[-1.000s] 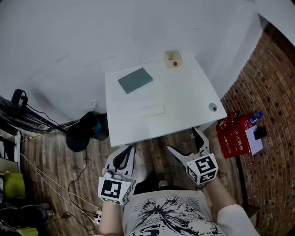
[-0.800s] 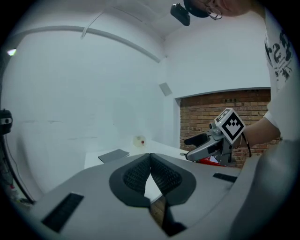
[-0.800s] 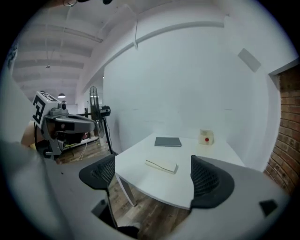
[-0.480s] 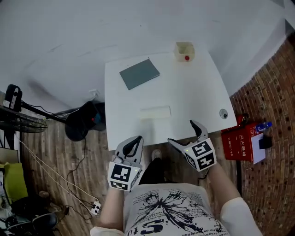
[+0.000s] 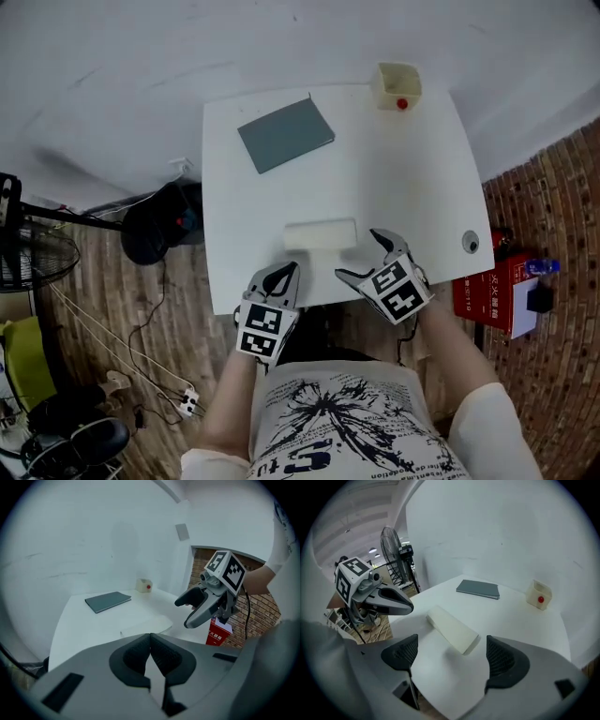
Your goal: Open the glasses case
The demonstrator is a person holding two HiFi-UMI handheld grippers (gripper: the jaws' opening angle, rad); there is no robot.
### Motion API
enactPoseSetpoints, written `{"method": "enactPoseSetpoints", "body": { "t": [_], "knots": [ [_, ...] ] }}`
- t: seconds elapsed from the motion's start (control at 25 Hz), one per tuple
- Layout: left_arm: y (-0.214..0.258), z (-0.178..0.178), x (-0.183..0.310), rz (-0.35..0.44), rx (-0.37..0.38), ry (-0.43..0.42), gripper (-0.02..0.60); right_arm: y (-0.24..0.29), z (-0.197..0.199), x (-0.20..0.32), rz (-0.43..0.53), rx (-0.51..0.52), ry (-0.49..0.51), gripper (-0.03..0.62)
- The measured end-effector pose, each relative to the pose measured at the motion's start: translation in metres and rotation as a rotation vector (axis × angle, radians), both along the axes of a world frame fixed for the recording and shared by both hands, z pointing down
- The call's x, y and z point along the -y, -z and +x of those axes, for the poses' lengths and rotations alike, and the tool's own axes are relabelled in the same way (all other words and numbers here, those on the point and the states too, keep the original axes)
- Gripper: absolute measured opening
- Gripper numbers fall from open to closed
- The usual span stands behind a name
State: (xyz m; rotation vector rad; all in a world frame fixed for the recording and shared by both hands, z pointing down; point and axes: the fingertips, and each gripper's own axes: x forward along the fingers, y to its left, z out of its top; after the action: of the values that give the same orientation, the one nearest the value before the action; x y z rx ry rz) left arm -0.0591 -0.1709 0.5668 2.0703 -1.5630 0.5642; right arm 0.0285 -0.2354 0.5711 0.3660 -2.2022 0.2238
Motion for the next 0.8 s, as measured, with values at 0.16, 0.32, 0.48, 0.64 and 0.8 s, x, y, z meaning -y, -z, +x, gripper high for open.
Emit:
{"method": "enactPoseSetpoints", "body": {
  "t": [0.16, 0.32, 0.48, 0.64, 0.8],
  "knots": [
    [-0.034, -0.008, 0.013, -0.067, -0.021, 0.015, 0.014, -0.029, -0.014, 0.014, -0.004, -0.064, 0.062, 0.468],
    [-0.064, -0.018, 0.021, -0.125, -0.042, 0.016, 0.014, -0.051, -0.03, 0.028, 0.014, -0.126, 0.112, 0.452],
    [-0.074, -0.016, 0.024, -0.151, -0.064, 0.042, 0.014, -0.06, -0.031, 0.034, 0.049, -0.159, 0.15, 0.419],
    [-0.075, -0.019, 0.03, -0.152, -0.075, 0.052, 0.014, -0.066, -0.032, 0.035, 0.055, -0.175, 0.166, 0.375],
    [-0.074, -0.021, 0.031, -0.166, -0.095, 0.042, 0.014, -0.066, -0.035, 0.035, 0.047, -0.177, 0.166, 0.36]
  ]
}}
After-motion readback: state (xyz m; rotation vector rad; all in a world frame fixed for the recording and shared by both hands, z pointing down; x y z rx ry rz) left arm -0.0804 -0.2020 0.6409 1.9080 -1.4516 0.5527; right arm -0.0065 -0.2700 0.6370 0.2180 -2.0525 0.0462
